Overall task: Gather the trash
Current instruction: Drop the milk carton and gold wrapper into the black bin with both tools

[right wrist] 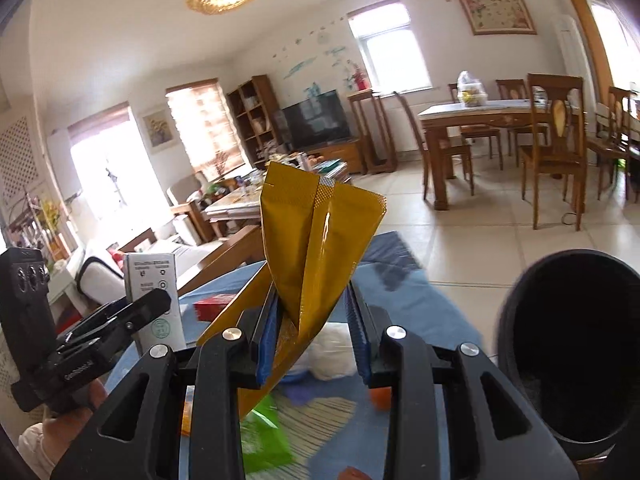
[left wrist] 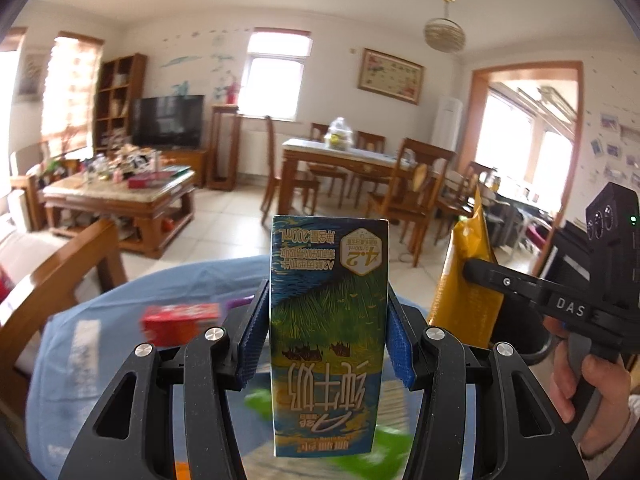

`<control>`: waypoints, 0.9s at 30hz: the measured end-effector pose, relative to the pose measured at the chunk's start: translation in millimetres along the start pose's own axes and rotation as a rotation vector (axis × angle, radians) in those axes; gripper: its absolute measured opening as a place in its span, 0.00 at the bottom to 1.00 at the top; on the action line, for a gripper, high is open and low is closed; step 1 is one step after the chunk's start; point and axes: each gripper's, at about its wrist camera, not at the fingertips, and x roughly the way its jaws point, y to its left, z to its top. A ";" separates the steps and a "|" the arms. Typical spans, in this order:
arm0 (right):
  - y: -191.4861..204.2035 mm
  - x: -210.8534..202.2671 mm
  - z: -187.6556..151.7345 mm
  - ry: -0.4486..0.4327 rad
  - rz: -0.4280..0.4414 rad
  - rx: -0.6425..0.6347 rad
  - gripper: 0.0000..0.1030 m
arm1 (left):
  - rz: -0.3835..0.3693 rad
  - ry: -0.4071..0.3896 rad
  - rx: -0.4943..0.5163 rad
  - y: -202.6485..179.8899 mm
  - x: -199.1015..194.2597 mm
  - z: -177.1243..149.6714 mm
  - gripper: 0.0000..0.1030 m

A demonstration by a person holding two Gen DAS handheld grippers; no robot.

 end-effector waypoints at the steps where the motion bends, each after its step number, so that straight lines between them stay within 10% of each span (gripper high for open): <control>1: -8.5 -5.1 0.6 -0.006 -0.012 0.008 0.31 | -0.021 0.004 0.004 -9.8 5.4 1.5 0.50; 27: -223.9 -54.9 -38.2 0.006 -0.393 0.292 0.31 | -0.379 0.228 -0.080 -183.6 216.4 -18.0 0.50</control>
